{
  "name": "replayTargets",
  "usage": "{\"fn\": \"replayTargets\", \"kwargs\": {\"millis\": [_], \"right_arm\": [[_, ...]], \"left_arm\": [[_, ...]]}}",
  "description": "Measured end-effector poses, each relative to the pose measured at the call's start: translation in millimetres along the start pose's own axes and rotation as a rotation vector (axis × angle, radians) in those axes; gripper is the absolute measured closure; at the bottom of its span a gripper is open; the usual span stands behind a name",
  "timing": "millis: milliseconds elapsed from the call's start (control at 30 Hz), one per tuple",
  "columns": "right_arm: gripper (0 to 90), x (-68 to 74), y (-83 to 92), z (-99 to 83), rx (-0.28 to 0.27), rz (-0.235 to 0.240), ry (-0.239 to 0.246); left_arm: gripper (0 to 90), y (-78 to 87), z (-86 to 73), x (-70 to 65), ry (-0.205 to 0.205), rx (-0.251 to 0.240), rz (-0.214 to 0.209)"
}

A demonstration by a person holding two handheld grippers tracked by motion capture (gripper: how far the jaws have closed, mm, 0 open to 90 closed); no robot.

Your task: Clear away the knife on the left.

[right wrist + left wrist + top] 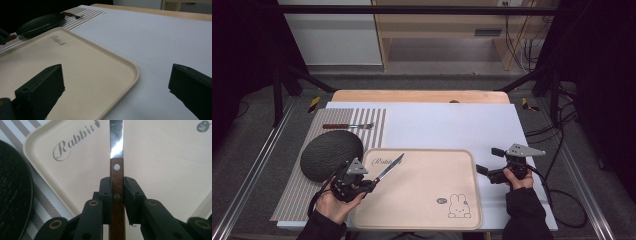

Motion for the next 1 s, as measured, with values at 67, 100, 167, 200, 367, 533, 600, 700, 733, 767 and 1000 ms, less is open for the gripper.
{"fn": "replayTargets", "kwargs": {"millis": [67,100,167,200,367,533,600,700,733,767,1000], "right_arm": [[0.3,0.0,-0.1,-0.1,0.001,0.000,0.001],[0.3,0.0,-0.3,-0.2,0.002,0.000,0.001],[0.3,0.0,-0.3,-0.3,0.003,0.000,0.001],[0.3,0.0,-0.2,-0.2,0.002,0.000,0.002],[0.3,0.1,-0.4,-0.3,0.003,0.001,0.001],[0.3,0.0,-0.3,-0.2,0.003,0.000,0.001],[0.3,0.0,-0.4,-0.3,0.003,0.001,0.002],[0.3,0.1,-0.5,-0.3,0.003,0.001,0.003],[0.3,0.1,-0.5,-0.3,0.003,0.001,0.002],[0.3,0.1,-0.5,-0.3,0.003,0.001,0.002],[0.4,0.1,-0.5,-0.3,0.003,0.001,0.003]], "left_arm": [[76.9,-5.2,-1.5,-2.1,-0.002,0.016,-0.003],[76.9,-6.9,-1.9,-2.8,-0.004,0.021,-0.004],[76.9,-11.5,-3.1,-5.0,-0.007,0.034,-0.007],[76.9,-12.9,-3.4,-5.7,-0.008,0.037,-0.008],[76.9,-21.6,-5.8,-8.0,-0.014,0.062,-0.007],[76.9,-28.1,-8.7,-7.3,-0.012,0.080,-0.005],[76.9,-30.3,-9.5,-7.5,-0.013,0.088,-0.003],[76.8,-33.2,-10.3,-8.3,-0.019,0.100,0.000],[76.9,-34.2,-10.5,-8.6,-0.021,0.104,0.004],[76.9,-35.0,-10.7,-9.0,-0.022,0.107,0.007],[76.8,-38.0,-11.6,-10.3,-0.034,0.118,0.014]]}}
Point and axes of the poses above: each handheld gripper's, and its own axes: y roughly backward along the jaws, z roughly out of its top, x roughly to its left, the point moved 3 cm from there along -y, roughly forward along the jaws
